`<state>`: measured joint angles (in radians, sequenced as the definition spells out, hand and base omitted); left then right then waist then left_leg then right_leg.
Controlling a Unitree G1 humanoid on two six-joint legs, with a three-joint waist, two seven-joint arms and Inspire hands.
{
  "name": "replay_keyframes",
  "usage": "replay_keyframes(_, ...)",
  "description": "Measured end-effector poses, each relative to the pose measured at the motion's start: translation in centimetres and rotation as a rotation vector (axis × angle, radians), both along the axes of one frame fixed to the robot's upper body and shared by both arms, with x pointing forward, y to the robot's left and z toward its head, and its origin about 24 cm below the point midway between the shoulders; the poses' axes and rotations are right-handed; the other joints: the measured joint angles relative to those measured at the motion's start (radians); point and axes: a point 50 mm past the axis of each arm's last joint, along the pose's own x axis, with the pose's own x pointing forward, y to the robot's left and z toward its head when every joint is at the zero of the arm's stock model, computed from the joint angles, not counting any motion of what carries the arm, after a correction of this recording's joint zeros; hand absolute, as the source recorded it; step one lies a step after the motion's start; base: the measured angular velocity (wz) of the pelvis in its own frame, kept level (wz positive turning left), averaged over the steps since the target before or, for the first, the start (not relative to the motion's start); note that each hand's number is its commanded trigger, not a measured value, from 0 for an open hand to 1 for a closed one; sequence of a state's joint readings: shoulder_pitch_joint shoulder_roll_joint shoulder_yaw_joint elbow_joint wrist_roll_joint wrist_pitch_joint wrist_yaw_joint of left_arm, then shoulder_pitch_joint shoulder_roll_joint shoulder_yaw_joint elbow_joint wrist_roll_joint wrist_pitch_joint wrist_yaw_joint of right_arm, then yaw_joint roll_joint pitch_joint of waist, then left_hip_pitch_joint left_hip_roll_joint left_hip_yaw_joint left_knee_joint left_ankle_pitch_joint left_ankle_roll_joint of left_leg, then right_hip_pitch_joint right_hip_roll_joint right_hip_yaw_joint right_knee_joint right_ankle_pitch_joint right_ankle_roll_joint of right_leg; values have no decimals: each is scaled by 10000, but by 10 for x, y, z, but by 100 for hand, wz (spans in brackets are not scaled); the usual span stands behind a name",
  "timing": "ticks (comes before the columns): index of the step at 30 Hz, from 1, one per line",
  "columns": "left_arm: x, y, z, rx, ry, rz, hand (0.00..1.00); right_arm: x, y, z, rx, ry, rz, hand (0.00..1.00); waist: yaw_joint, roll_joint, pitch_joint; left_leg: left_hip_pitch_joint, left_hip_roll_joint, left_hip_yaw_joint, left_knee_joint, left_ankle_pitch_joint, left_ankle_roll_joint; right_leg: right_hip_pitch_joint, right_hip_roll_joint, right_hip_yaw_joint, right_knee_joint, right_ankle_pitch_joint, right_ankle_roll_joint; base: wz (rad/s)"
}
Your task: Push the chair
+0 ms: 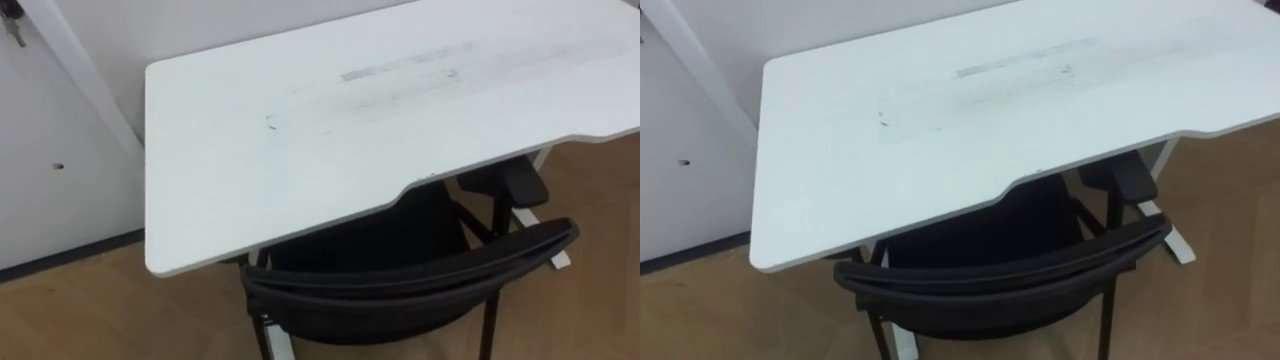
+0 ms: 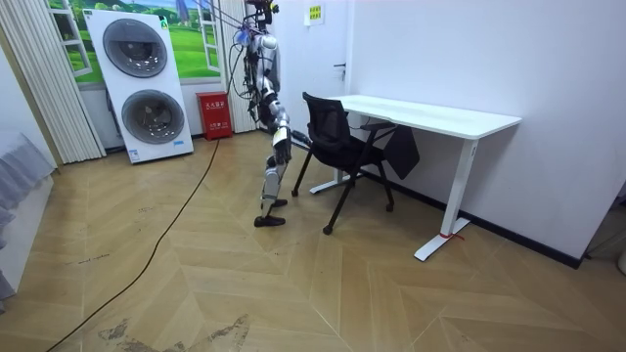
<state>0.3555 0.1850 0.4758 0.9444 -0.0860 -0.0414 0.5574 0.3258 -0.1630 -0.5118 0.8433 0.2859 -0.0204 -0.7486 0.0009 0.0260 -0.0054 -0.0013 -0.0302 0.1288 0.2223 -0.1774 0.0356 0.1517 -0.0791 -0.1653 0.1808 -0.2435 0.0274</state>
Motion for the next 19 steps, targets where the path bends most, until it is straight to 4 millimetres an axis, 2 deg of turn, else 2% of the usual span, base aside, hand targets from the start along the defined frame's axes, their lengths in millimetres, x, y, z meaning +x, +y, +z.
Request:
replay_keyframes(4,-9,-13,-11,-1273,245,-203,0,-12,16,-19,1601,524,458,0,-47,-34,15,179,-95,31,1,-7,75,204,-108,0,-118,-42,65,-1)
replay_keyframes(10,-21,-26,-20,-2473,985,-423,0,-20,32,-33,3415,721,1126,0,-240,-146,9,273,-200,39,0,-49,167,260,-214,-11,-96,-81,164,0)
replay_keyframes(15,-18,-31,-24,-3380,822,-899,0,-17,45,-43,5074,428,2015,0,-231,-251,25,316,-209,93,-76,-56,174,266,-229,-1,-101,-87,179,-2)
replay_keyframes(19,-16,-43,-30,-4474,998,-1570,0,-12,59,-51,6571,265,2726,0,-240,-258,34,305,-206,80,-78,-63,173,259,-219,-36,-74,-85,177,1)
